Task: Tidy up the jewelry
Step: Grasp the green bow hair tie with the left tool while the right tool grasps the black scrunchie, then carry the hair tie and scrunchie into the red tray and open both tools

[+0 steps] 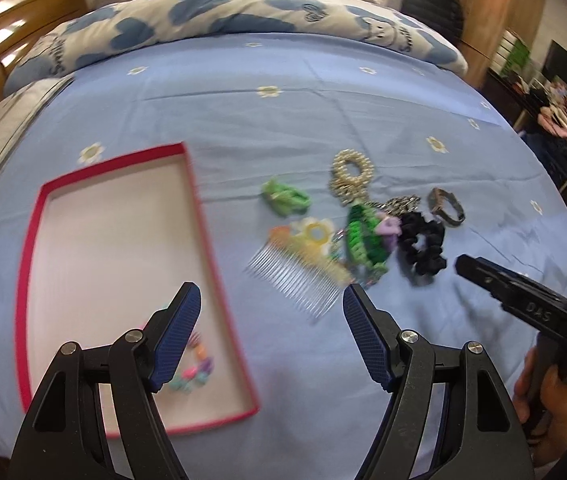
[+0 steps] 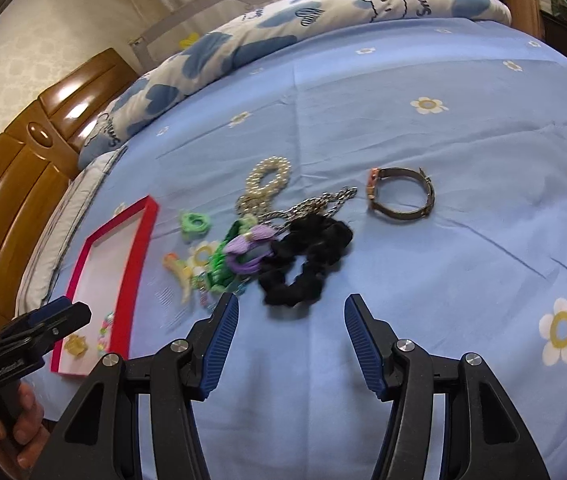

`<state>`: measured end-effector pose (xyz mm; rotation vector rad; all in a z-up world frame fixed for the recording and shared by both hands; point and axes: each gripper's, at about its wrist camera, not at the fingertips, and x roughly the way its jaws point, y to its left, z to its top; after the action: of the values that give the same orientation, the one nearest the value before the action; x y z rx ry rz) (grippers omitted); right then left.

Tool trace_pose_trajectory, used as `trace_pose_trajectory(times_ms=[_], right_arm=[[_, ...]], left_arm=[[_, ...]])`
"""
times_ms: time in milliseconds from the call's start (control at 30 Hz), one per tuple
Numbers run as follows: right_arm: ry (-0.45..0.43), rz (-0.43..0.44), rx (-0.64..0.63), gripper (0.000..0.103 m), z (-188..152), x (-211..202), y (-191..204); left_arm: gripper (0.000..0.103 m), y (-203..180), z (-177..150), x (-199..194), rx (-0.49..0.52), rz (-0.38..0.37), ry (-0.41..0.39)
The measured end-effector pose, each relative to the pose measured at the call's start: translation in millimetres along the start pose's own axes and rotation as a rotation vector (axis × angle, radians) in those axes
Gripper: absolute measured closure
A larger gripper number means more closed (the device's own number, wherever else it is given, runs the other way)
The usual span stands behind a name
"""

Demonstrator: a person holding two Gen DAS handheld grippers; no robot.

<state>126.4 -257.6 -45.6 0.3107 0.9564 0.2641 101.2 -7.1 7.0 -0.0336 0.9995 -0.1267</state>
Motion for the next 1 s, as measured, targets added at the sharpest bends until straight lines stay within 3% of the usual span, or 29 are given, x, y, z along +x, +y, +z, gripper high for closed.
trace_pose_trajectory(times_ms=[333, 500, 567, 667, 733, 767, 1000], right_arm=[[0.036, 0.012, 0.033, 0.048, 21, 32, -14], [0.058, 0.022, 0.048, 0.059, 24, 44, -17], [0.072, 0.016, 0.047, 0.062, 25, 50, -18], [0.088, 0.010, 0.056, 0.075, 25, 58, -21], [0.091, 0.005, 0.057, 0.084, 25, 60, -23], [0.090, 0.004, 0.057, 0.087, 25, 60, -24], [0.034, 0.027, 0.052, 0.094, 30, 39, -24]], left_arm=[[0.029, 0, 54, 62, -0.034, 0.004, 0.063], [0.032, 5, 71, 95, -0.043, 0.025, 0.102], [0.037, 7, 74, 107, -0.038, 0.030, 0.119], [0.052, 6, 76, 126, -0.031, 0.034, 0.157], [0.075, 5, 75, 138, -0.023, 0.029, 0.188], [0.082, 4, 74, 141, -0.021, 0.017, 0.197], [0.091, 3, 73, 119, -0.019, -0.026, 0.144]])
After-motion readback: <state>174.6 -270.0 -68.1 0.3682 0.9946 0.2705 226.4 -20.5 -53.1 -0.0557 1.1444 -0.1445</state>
